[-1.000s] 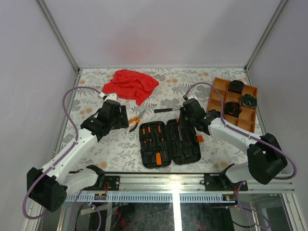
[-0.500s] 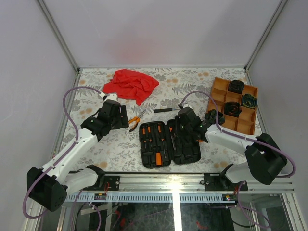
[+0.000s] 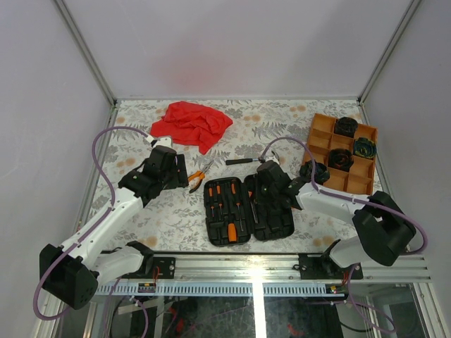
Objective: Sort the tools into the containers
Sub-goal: Place the utility knife in the storage box, then adjust the utility knife in the storage box.
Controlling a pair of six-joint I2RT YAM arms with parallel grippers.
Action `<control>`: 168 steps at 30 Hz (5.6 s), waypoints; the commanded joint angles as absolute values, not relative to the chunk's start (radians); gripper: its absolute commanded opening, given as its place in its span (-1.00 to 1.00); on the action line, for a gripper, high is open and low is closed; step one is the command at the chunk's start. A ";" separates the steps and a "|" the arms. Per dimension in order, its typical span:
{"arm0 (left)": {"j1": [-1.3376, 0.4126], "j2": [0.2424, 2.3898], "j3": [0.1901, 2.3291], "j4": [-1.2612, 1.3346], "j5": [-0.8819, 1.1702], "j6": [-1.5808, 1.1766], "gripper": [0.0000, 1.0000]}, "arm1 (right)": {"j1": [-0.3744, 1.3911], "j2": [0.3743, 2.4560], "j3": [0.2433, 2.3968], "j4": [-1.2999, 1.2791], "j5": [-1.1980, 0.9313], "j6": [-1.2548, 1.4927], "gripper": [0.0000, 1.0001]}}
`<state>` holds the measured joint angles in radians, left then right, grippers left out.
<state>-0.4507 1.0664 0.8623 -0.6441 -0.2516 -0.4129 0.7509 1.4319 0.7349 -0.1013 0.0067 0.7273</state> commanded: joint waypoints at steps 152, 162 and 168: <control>-0.756 1.183 0.685 -0.342 -0.127 -0.649 0.21 | 0.640 1.302 0.593 -0.055 -0.168 0.566 -0.33; -0.756 1.186 0.687 -0.340 -0.124 -0.653 0.21 | 0.639 1.358 0.609 0.016 -0.264 0.503 -0.49; -0.756 1.188 0.686 -0.341 -0.123 -0.656 0.20 | 0.640 1.375 0.620 0.016 -0.273 0.486 -0.50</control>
<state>-0.7521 1.1847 0.6804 -0.3759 -0.1020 -0.6540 0.6411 1.3701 0.5896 -0.0154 -0.2401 0.5182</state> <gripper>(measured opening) 0.603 0.257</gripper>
